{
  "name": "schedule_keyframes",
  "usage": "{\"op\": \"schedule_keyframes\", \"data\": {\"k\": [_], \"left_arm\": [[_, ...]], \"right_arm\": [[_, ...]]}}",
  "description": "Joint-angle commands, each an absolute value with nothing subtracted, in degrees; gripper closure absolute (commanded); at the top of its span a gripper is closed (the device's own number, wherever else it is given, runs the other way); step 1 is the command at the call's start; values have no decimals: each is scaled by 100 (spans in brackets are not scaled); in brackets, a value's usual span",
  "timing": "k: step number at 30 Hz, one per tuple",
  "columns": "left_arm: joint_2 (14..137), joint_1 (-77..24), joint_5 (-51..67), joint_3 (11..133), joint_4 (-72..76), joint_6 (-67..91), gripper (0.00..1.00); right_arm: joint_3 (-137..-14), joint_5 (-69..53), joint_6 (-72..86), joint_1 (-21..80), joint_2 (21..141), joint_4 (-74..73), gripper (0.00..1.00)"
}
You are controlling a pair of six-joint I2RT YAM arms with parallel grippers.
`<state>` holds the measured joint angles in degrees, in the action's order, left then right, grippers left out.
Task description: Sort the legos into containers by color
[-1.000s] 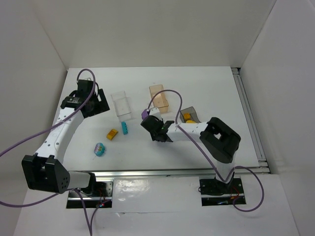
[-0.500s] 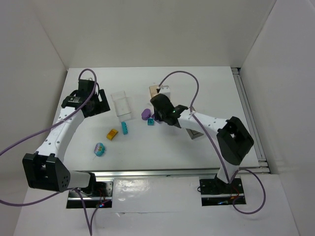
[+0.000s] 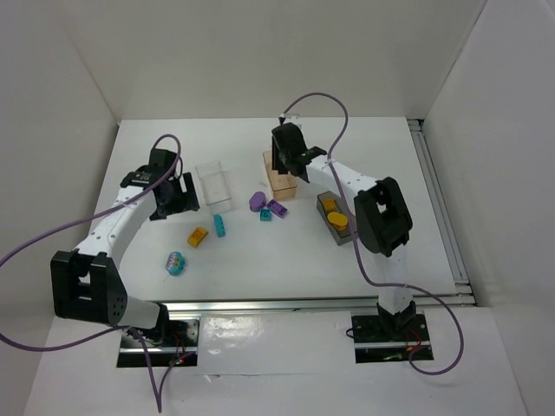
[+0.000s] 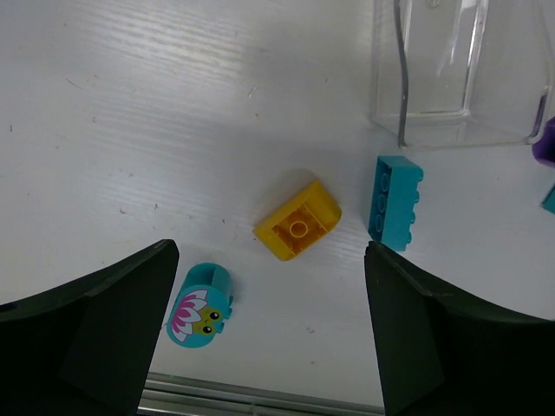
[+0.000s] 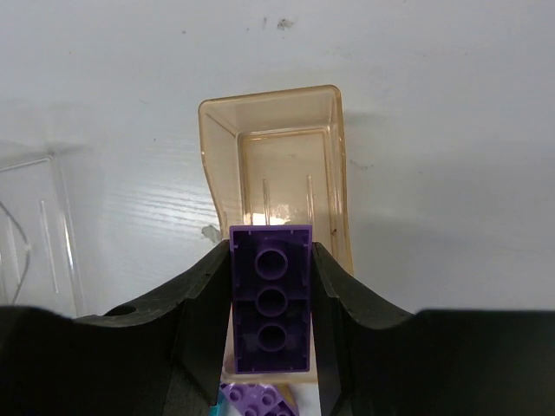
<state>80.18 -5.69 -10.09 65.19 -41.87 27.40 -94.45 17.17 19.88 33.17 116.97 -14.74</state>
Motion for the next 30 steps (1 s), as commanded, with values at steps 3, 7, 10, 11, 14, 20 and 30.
{"op": "schedule_keyframes", "data": {"k": [3,7,10,11,14,20,30], "left_arm": [[7990,-510,-1054,6249,-4420,2943,4],[7771,-396,-1055,6065,-4851,3513,4],[7446,-396,-984,5784,-5010,4224,0],[7157,-335,-1037,5540,-5010,4384,0],[6891,-255,-1256,5248,-5010,4746,0],[6970,-255,-1300,5038,-5080,5404,0],[7374,-202,-1645,4581,-4475,5309,2]], "right_arm": [[-10283,1327,1828,3199,12155,-1520,38],[-10266,1327,1775,3199,12024,-1521,10],[-9854,1257,1775,3146,11612,-1267,8],[-9609,1187,1828,3146,11489,-1213,8],[-9169,1117,1828,3146,10979,-1160,6],[-8561,967,1995,3042,10494,-950,5],[-8087,853,2048,2988,10239,-896,5]]}}
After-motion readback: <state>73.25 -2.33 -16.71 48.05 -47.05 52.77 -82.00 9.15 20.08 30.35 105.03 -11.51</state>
